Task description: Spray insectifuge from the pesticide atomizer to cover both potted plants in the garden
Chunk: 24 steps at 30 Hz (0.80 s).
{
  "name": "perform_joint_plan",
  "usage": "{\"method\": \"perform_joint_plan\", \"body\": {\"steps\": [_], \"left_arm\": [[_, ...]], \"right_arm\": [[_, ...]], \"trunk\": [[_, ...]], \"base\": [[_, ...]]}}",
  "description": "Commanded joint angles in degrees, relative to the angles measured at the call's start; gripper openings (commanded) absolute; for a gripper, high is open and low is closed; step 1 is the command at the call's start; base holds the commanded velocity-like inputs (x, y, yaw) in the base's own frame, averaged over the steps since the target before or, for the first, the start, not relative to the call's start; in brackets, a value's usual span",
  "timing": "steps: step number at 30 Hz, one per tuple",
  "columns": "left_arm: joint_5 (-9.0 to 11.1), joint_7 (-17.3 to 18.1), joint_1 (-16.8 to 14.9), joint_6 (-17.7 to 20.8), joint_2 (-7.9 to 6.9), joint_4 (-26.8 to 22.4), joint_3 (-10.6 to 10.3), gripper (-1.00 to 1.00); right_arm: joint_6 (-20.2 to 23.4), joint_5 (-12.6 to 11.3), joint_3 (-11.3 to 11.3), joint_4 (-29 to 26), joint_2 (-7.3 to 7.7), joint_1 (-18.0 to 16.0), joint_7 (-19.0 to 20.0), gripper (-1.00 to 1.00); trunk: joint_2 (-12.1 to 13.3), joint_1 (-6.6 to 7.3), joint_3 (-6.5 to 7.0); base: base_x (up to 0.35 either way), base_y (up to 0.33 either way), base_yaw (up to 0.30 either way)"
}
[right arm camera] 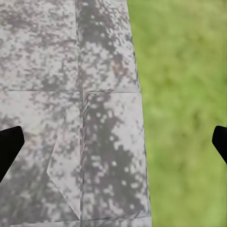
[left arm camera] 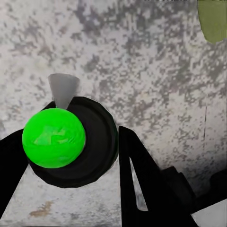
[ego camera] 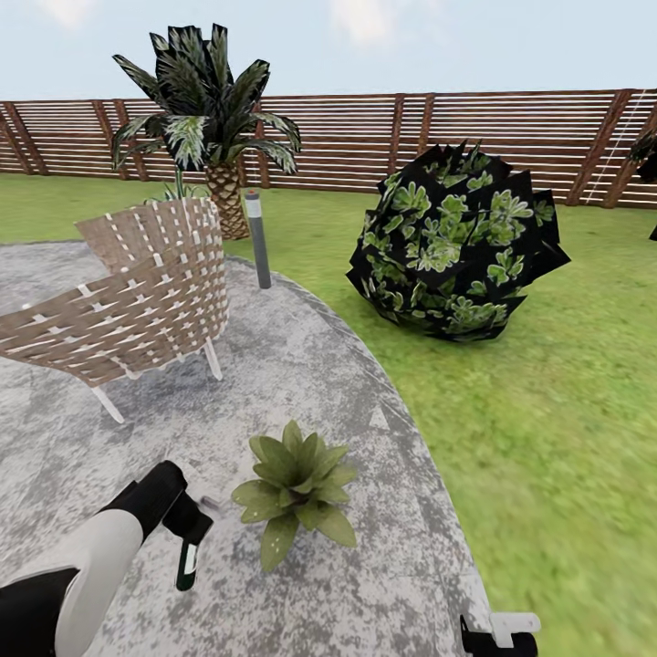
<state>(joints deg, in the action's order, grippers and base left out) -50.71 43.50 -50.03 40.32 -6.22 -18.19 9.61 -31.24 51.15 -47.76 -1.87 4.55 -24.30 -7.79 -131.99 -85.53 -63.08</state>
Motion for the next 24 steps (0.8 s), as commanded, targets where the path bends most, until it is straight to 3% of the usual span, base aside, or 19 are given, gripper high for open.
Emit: {"method": "perform_joint_plan", "body": {"steps": [1,3,6,12,18,19,23,24], "left_arm": [[-0.39,-0.93,-0.01,0.27,0.06,-0.06,0.53,-1.0],[0.06,-4.68,0.01,0.22,0.15,0.17,0.57,-1.0],[-0.2,-6.55,0.01,0.2,0.87,0.06,0.56,-1.0],[-0.35,-6.93,0.0,0.11,0.63,-0.08,0.25,-1.0],[-0.36,-7.08,-0.07,-0.11,2.76,-0.09,0.36,-1.0],[-0.4,-7.45,-0.03,-0.23,2.47,-0.09,0.29,-1.0],[0.07,-8.66,0.09,-0.55,-1.58,-0.09,0.39,-1.0],[0.14,-8.75,0.1,-0.57,-1.98,-0.09,0.4,-1.0]], "right_arm": [[-0.14,0.61,-0.23,0.11,0.02,-0.04,-0.45,1.0],[-0.14,0.61,-0.23,0.11,0.02,-0.04,-0.47,1.0],[-0.13,0.61,-0.23,0.11,0.04,-0.04,-0.47,1.0],[-0.13,0.61,-0.23,0.11,0.02,-0.04,-0.47,1.0],[-0.13,0.61,-0.23,0.11,0.11,-0.02,-0.47,1.0],[-0.13,0.61,-0.23,0.11,0.11,-0.01,-0.47,1.0],[-0.13,0.61,-0.21,0.14,0.11,-0.03,-0.47,1.0],[-0.13,0.61,-0.21,0.14,0.07,-0.02,-0.46,1.0]], "trunk": [[-0.02,0.01,-0.05],[-0.02,0.01,-0.05],[-0.02,0.01,-0.05],[-0.02,0.01,-0.05],[-0.02,0.01,-0.05],[-0.02,0.01,-0.05],[-0.02,0.01,-0.05],[-0.02,0.01,-0.05]], "base": [[0.014,-0.006,0.0],[0.006,-0.002,0.0],[0.001,-0.001,0.0],[0.0,0.0,0.0],[0.0,0.0,0.0],[0.0,0.0,0.0],[0.0,0.0,0.0],[0.0,0.0,0.0]]}}
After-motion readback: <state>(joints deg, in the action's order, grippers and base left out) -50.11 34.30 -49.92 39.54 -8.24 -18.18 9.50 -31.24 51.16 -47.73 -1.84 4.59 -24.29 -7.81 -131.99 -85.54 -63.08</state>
